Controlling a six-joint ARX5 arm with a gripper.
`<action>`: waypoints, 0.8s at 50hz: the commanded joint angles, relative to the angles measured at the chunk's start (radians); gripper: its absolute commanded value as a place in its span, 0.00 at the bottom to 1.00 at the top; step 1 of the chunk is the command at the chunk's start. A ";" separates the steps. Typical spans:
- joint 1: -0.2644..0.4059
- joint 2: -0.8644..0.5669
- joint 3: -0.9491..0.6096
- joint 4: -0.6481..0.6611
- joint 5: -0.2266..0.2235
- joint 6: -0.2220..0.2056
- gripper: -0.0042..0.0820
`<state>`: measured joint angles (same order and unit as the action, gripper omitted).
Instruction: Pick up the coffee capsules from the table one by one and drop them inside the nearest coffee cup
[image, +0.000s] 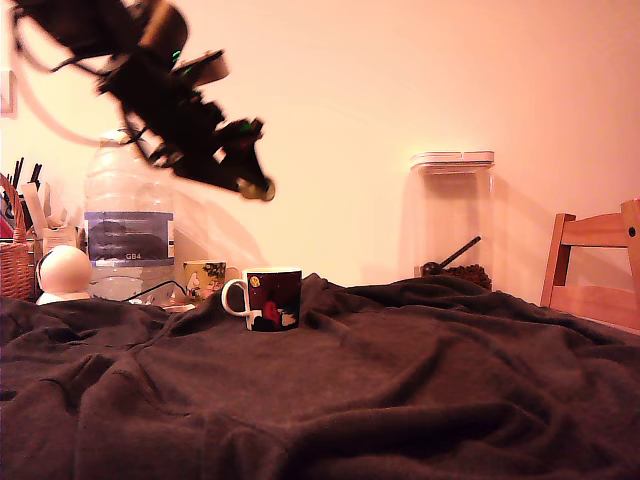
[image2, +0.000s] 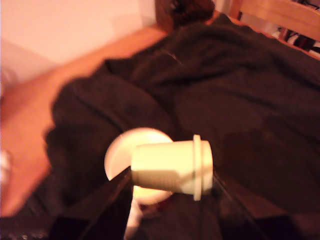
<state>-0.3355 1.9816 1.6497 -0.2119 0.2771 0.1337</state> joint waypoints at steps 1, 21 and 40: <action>-0.014 0.074 0.028 -0.042 -0.002 0.006 0.46; -0.018 0.263 0.294 -0.258 -0.061 0.035 0.46; -0.010 0.322 0.331 -0.275 -0.098 0.054 0.46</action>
<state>-0.3500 2.2532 1.9766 -0.4881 0.1802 0.1833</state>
